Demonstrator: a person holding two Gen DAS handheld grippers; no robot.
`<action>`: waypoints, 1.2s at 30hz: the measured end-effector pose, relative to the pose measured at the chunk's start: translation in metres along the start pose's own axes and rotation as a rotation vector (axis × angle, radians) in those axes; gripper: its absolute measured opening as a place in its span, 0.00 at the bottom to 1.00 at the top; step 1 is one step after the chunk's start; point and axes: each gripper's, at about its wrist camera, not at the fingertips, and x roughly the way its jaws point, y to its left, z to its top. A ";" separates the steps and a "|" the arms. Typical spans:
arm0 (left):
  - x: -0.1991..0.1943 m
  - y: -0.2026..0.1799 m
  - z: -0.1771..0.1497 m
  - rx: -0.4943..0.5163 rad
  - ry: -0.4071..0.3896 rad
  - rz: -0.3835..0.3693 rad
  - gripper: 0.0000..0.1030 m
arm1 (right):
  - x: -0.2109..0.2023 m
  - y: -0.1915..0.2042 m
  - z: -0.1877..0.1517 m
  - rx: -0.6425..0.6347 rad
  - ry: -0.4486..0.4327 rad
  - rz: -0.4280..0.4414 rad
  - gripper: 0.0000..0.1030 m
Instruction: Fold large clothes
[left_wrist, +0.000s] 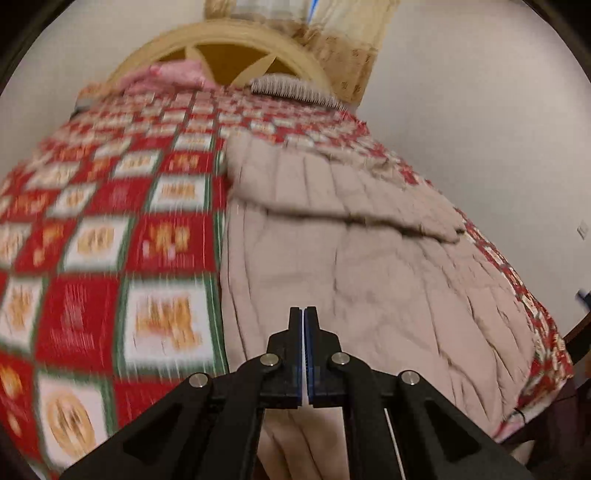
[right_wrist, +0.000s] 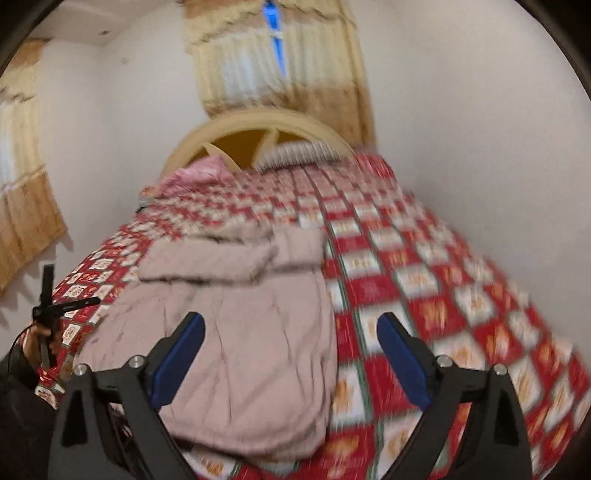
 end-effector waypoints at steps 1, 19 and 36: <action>-0.003 -0.001 -0.007 -0.016 0.013 -0.017 0.02 | 0.009 -0.002 -0.005 0.024 0.019 0.003 0.90; -0.026 0.005 -0.075 -0.074 0.114 -0.287 0.02 | 0.102 -0.012 -0.089 0.208 0.288 0.147 0.56; -0.018 -0.027 -0.093 -0.052 0.121 -0.533 0.01 | 0.091 0.000 -0.075 0.196 0.255 0.160 0.17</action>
